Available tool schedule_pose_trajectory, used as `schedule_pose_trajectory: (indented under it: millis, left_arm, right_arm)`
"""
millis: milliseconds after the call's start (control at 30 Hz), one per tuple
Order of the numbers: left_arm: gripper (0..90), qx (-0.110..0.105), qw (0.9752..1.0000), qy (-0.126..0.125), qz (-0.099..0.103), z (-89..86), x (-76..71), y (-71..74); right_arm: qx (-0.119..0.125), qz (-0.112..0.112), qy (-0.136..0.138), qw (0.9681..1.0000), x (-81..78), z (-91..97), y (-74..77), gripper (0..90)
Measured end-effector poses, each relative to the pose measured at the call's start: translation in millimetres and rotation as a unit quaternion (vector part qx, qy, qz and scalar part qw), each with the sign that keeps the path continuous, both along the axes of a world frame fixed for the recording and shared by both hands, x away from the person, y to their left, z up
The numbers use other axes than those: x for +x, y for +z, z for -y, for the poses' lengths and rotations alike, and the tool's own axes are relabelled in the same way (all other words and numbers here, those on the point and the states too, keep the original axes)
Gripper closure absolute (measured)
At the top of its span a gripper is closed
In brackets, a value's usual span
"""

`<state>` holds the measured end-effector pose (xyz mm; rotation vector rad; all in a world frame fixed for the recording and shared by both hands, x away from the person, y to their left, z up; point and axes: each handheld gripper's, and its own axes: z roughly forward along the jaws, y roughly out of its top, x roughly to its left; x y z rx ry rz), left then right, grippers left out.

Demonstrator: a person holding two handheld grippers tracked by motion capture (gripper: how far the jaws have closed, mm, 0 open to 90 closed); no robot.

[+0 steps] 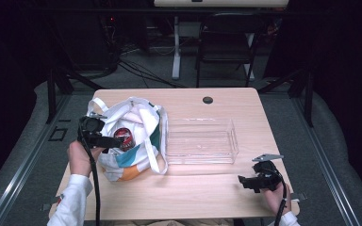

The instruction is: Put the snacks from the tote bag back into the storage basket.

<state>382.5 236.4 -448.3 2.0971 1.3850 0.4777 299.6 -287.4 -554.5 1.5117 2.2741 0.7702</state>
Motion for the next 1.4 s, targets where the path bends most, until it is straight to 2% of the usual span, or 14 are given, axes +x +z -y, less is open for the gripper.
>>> schedule_pose_trajectory:
  millis: [33,233,600,700,1000,1200,1400]
  left_arm:
    - [0.8,-0.003,1.0,-0.001,-0.008,-0.2,4.4,-1.8]
    - [0.8,-0.012,0.9997,-0.001,-0.023,1.1,16.3,-6.3]
    - [0.8,-0.002,0.9987,0.001,-0.051,5.9,37.0,-18.5]
    - [0.9,-0.008,0.9983,0.001,-0.057,6.8,42.0,-22.6]
    - [1.6,0.006,0.9974,-0.003,-0.072,10.3,54.5,-28.9]
    - [2.1,0.013,0.9958,-0.009,-0.09,14.2,63.4,-36.2]
    - [4.1,0.021,0.9947,-0.009,-0.1,14.7,67.9,-41.2]
  right_arm:
    - [0.0,-0.001,-0.001,1.0,0.1,0.2,-0.1,14.8]
    - [-0.001,0.0,-0.002,1.0,0.1,0.1,-0.5,14.8]
    - [0.001,-0.002,-0.001,1.0,-0.3,0.5,-0.6,14.8]
    - [0.002,0.0,-0.001,1.0,-0.3,0.5,-0.7,14.8]
    - [0.002,0.0,0.002,1.0,-1.3,0.6,0.2,14.8]
    - [0.003,-0.001,0.001,1.0,-1.1,1.2,-0.1,14.8]
    - [0.002,-0.002,0.001,1.0,-0.9,0.7,-0.5,14.8]
